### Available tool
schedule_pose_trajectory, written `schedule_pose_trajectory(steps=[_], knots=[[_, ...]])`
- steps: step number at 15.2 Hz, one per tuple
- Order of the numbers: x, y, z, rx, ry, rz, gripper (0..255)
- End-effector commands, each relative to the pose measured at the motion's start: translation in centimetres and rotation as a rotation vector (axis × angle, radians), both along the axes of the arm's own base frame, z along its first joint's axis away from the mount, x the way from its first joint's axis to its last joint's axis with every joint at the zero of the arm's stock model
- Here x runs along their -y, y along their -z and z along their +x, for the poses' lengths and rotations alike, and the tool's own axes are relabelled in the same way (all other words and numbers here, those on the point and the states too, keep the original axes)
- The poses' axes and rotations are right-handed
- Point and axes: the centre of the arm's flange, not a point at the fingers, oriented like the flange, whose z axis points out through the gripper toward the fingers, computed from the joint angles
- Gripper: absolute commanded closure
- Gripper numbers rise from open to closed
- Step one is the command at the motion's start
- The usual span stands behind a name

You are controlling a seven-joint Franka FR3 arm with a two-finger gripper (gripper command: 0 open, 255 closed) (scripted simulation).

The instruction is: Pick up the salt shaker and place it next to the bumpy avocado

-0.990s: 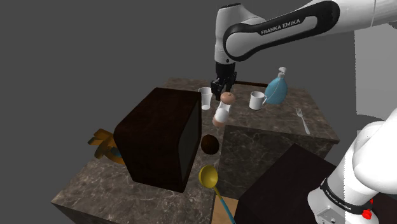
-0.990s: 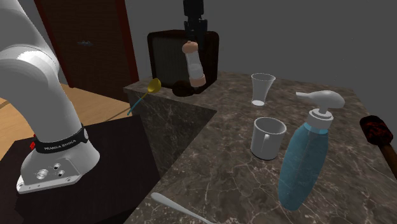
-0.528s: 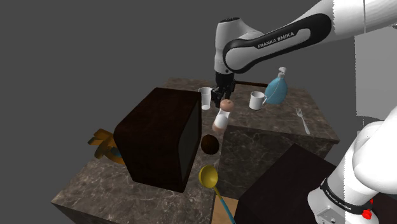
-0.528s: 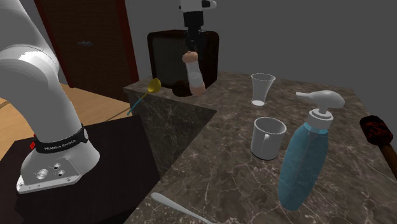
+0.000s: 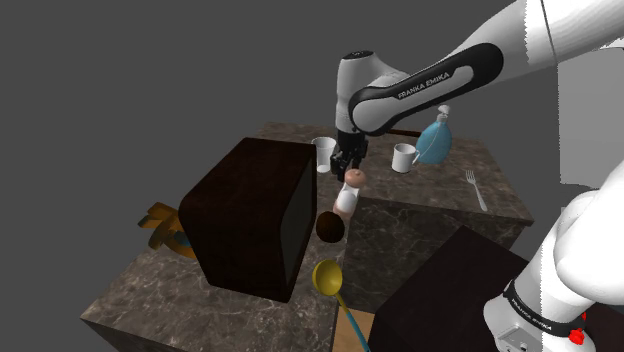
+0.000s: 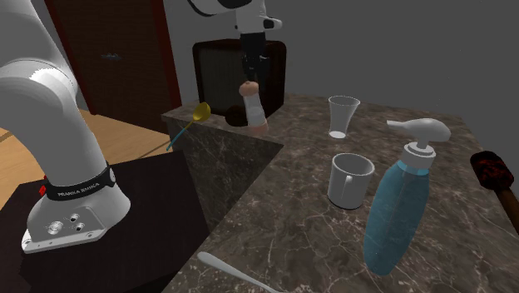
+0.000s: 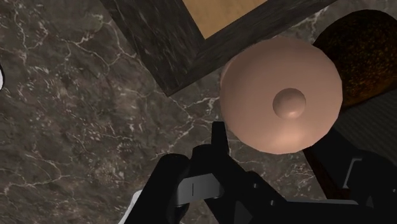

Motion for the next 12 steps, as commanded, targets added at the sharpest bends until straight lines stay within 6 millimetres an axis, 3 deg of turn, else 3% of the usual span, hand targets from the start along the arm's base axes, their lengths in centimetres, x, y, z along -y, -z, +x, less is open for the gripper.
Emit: schedule_pose_trajectory(steps=[1, 8, 9, 12], knots=[[0.15, 0.62, -0.07, 0.001, 0.0, 0.0, 255], [0.15, 0.62, -0.06, 0.001, 0.0, 0.0, 255], [0.15, 0.62, -0.06, 0.001, 0.0, 0.0, 0], [0.15, 0.62, -0.06, 0.001, 0.0, 0.0, 0]])
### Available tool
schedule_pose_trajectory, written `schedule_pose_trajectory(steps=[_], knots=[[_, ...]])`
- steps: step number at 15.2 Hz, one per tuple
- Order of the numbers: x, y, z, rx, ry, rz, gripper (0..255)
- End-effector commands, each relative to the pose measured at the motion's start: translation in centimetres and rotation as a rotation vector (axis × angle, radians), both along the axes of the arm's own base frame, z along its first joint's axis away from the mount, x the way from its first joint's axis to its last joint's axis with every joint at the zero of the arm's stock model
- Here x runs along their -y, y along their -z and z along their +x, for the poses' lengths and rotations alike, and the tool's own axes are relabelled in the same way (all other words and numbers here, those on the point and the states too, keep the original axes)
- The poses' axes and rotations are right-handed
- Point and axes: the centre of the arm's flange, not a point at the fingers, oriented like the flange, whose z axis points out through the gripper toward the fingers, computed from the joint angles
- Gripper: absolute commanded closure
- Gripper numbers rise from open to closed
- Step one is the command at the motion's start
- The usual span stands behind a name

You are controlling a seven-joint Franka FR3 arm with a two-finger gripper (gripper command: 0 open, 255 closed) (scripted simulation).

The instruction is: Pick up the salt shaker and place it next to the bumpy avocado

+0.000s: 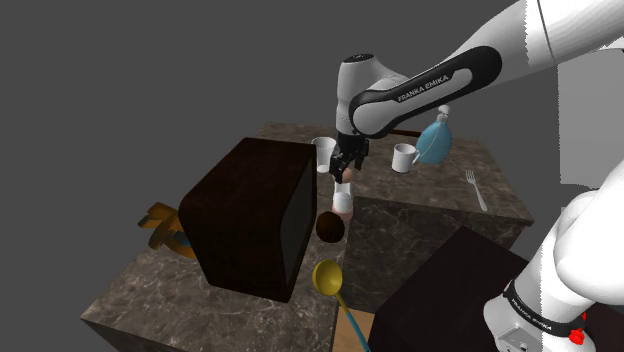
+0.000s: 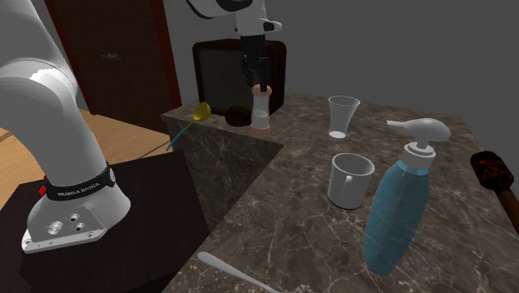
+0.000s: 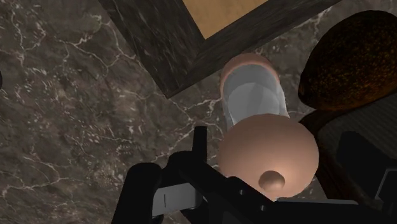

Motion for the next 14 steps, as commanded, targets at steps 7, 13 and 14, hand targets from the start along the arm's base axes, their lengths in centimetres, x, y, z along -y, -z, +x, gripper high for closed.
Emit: schedule_pose_trajectory(steps=[7, 13, 14], knots=[[-0.3, -5.0, -0.3, 0.0, 0.0, 0.0, 0], [-0.3, -5.0, -0.3, 0.0, 0.0, 0.0, 0], [-0.3, -5.0, -0.3, 0.0, 0.0, 0.0, 0]])
